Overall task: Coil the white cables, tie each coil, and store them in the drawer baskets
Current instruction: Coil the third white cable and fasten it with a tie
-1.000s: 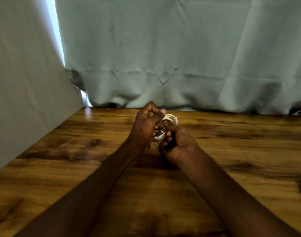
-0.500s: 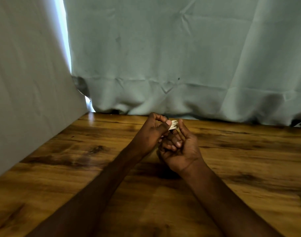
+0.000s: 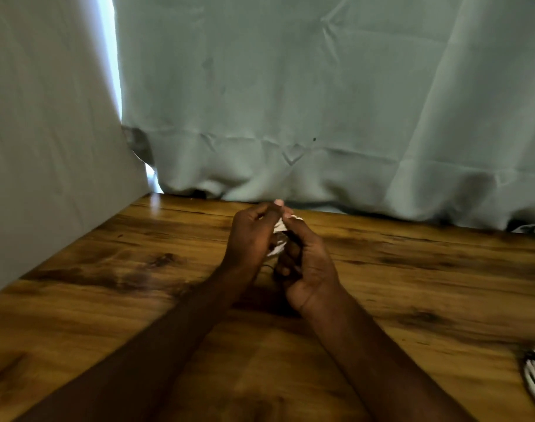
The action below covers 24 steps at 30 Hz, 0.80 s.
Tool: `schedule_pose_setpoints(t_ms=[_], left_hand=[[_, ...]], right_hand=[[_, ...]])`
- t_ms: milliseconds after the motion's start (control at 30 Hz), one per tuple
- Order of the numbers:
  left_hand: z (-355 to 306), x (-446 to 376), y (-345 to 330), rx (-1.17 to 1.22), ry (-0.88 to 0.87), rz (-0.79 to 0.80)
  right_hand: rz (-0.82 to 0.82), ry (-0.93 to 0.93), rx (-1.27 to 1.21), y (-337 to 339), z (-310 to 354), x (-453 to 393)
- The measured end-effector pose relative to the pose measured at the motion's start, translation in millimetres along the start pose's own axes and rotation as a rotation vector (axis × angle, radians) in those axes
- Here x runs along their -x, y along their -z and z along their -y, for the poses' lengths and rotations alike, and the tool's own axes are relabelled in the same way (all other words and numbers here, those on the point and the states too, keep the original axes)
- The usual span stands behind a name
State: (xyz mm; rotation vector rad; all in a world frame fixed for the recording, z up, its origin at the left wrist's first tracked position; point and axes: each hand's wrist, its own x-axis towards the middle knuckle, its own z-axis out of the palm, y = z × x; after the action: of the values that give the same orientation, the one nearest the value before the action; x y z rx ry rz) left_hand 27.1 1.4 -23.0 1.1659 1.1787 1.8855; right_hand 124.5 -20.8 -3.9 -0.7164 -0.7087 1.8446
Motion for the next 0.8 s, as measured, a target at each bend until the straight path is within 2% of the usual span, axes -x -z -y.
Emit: schedule_pose_setpoints(t_ms=[100,167,300,467,600,733,800], left_hand=[[2.2,-7.3,11.1,-0.051,-0.045,-0.075],[1.1,-13.5,21.5,-0.076,-0.065,-0.117],[5.8,-29.5,50.4,-0.021,-0.048,-0.195],[14.7,-38.6,60.0,0.012,0.002,-0.209],[18.0,-43.9,63.2,-0.006,-0.001,-0.214],[18.1,-44.0,65.5,-0.018,0.023,-0.221],[16.8,-43.4,64.7,-0.006,0.045,-0.219]], right_hand=[[-0.081,0.052,0.246,2.6,-9.5,-6.0],[-0.103,0.164,0.453,7.4,-12.2,-12.6],[-0.02,0.42,0.68,12.6,-1.1,-16.0],[0.237,0.426,0.603,3.5,10.8,-2.5],[0.396,0.511,0.703,4.6,14.8,1.4],[0.491,0.542,0.681,8.1,23.5,2.6],[0.473,0.558,0.639,9.0,24.4,2.5]])
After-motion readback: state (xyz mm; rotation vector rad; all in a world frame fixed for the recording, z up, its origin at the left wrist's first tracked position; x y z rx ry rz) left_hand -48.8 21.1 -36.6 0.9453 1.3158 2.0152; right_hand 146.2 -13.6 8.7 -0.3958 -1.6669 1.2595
